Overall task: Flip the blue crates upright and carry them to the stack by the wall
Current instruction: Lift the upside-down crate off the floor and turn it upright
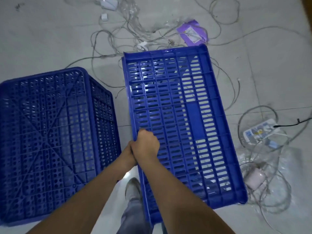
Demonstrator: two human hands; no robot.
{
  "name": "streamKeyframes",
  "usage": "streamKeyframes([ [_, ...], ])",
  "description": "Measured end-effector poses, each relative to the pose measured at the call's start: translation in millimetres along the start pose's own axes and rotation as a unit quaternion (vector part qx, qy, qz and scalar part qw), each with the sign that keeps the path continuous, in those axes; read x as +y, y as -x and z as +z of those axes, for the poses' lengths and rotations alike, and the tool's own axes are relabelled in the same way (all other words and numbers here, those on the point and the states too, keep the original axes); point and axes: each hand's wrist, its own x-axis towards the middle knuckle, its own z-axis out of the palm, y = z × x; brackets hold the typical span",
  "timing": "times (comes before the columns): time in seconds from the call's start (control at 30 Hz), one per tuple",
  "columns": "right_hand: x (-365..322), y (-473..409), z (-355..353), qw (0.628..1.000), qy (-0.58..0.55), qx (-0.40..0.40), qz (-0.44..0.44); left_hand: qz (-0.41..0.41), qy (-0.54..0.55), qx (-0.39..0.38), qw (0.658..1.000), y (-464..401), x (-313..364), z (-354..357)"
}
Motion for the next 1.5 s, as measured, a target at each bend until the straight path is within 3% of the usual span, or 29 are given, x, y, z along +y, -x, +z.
streamKeyframes([
  [0.3,2.2,-16.2,18.6,0.997,0.02,-0.068,-0.035,-0.037,0.045,-0.016,0.998,-20.4,-21.5,-15.2],
  [0.4,11.7,-13.9,3.0,0.996,-0.028,-0.064,-0.062,-0.033,0.062,-0.034,0.997,-15.9,-13.5,-16.4],
  [0.5,38.6,-11.1,-33.6,0.994,-0.049,0.076,-0.058,-0.026,0.073,-0.021,0.997,-12.6,-8.1,-14.9],
  [0.6,87.9,-14.9,-84.2,0.963,-0.084,0.255,0.026,-0.003,0.099,0.047,0.994,-7.2,-6.2,-10.1],
  [0.67,126.1,-18.1,-109.0,0.949,-0.047,0.298,0.091,0.01,0.129,0.093,0.987,-3.7,-5.2,-6.3],
  [0.77,172.1,-25.3,-120.4,0.959,-0.133,0.163,0.192,0.025,0.108,0.151,0.982,2.3,-0.8,-2.1],
  [0.87,186.0,-28.9,-121.8,0.932,-0.283,0.051,0.22,0.034,0.066,0.17,0.983,3.3,3.6,0.7],
  [1.0,194.3,-33.4,-127.1,0.915,-0.347,0.056,0.199,0.043,0.024,0.178,0.983,3.4,2.3,3.8],
  [1.3,183.0,-11.0,-118.3,0.936,-0.313,0.078,0.14,-0.012,-0.07,0.19,0.979,-4.9,-10.2,-14.9],
  [1.4,172.3,-0.9,-114.1,0.943,-0.294,0.118,0.101,-0.047,-0.132,0.171,0.975,-7.0,-9.5,-24.5],
  [1.5,155.9,10.4,-115.0,0.95,-0.261,0.16,0.069,-0.017,-0.191,0.189,0.963,-2.5,2.5,-24.2],
])
